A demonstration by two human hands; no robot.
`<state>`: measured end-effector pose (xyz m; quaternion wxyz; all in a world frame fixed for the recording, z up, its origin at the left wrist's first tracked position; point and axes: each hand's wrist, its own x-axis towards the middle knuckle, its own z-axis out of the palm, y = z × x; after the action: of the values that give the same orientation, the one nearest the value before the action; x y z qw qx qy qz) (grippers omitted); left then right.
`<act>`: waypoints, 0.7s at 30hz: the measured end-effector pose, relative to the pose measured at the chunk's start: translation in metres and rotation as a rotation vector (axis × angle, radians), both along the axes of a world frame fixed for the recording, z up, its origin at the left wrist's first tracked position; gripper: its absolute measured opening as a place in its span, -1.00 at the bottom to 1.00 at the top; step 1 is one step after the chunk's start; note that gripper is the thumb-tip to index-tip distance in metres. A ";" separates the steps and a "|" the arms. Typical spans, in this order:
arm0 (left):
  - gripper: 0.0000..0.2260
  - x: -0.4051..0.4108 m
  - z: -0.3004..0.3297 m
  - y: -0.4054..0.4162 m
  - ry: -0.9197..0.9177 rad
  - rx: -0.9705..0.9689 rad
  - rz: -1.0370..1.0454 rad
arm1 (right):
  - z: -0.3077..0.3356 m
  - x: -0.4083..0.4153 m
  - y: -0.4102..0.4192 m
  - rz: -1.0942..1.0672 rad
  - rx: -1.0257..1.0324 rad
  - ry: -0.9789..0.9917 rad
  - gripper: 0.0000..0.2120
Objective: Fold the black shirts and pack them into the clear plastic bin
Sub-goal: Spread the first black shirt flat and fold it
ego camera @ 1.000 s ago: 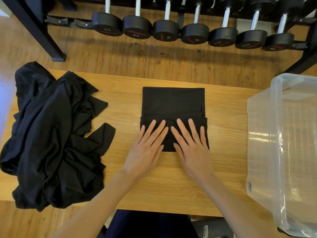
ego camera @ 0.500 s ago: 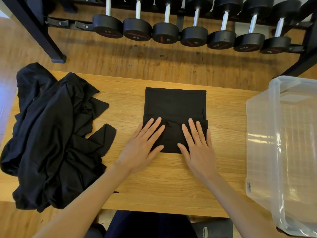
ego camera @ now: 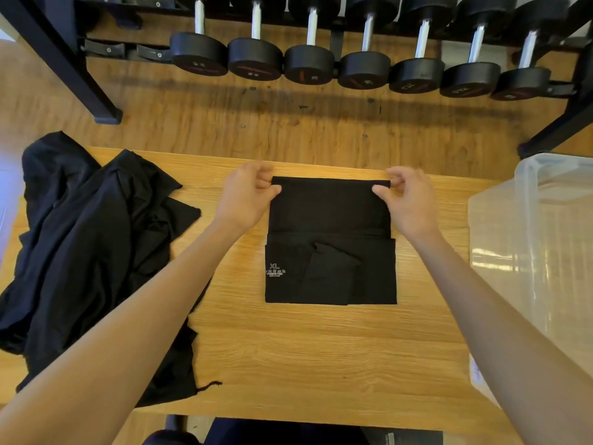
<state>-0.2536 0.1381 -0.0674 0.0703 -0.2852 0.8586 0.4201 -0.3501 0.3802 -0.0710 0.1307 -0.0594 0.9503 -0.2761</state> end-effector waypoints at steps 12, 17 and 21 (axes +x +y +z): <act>-0.82 0.006 0.021 0.001 -0.029 0.256 0.056 | 0.029 -0.003 -0.001 -0.081 -0.179 -0.256 -0.79; -0.80 0.048 0.038 0.004 0.116 0.357 0.022 | 0.058 0.037 0.018 -0.086 -0.339 -0.233 -0.87; -0.85 0.094 0.041 0.019 0.221 0.269 -0.021 | 0.059 0.083 0.036 -0.069 -0.350 -0.147 -0.81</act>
<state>-0.1593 0.1570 -0.0263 0.0174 -0.2161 0.8003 0.5591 -0.2675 0.4158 -0.0118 0.1779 -0.0285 0.8771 -0.4452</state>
